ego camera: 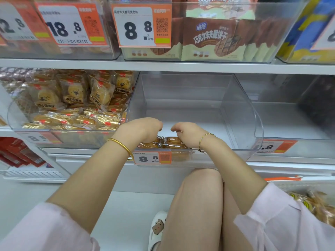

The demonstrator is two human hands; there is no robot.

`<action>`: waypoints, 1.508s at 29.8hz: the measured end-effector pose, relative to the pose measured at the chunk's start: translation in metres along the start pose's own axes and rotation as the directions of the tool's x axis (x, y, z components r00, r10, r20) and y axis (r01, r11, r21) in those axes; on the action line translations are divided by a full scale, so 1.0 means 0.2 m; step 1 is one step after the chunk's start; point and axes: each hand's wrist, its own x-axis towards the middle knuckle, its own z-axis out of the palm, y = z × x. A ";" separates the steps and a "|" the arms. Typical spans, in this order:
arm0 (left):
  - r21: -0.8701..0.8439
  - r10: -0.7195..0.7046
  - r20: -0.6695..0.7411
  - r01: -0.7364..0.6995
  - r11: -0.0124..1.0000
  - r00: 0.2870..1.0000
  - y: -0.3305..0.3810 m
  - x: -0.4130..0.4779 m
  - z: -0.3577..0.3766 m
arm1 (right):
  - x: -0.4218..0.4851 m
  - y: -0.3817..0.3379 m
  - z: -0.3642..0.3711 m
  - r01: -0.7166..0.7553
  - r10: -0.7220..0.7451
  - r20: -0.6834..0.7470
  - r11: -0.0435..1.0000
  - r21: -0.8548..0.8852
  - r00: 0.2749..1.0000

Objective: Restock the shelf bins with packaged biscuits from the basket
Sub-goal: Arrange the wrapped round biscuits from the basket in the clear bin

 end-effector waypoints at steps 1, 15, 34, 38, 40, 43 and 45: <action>-0.020 0.004 -0.047 -0.005 1.000 0.999 0.01 -0.01 0.00 | -0.03 0.00 -0.02 0.002 -0.001 -0.034 1.000 0.029 0.999; -0.370 0.522 -0.508 -0.721 0.586 0.685 1.25 -0.05 0.13 | -1.19 0.91 -0.09 -0.162 0.560 -0.410 0.709 0.686 0.720; -0.229 0.800 0.179 -0.767 0.600 0.573 1.92 0.25 0.56 | -1.38 1.63 0.22 -0.878 0.891 0.001 0.447 0.171 0.454; -0.278 0.808 0.144 -0.760 0.587 0.572 1.89 0.26 0.56 | -1.38 1.65 0.20 -0.861 0.879 -0.054 0.474 0.184 0.473; -0.329 0.823 0.124 -0.759 0.561 0.555 1.87 0.26 0.53 | -1.38 1.65 0.19 -0.842 0.866 -0.105 0.499 0.202 0.488; -0.469 0.826 0.101 -0.705 0.531 0.555 1.82 0.25 0.46 | -1.39 1.64 0.18 -0.778 0.821 -0.198 0.571 0.262 0.536; -0.578 0.825 0.109 -0.641 0.506 0.554 1.77 0.23 0.40 | -1.41 1.64 0.15 -0.723 0.783 -0.252 0.622 0.301 0.569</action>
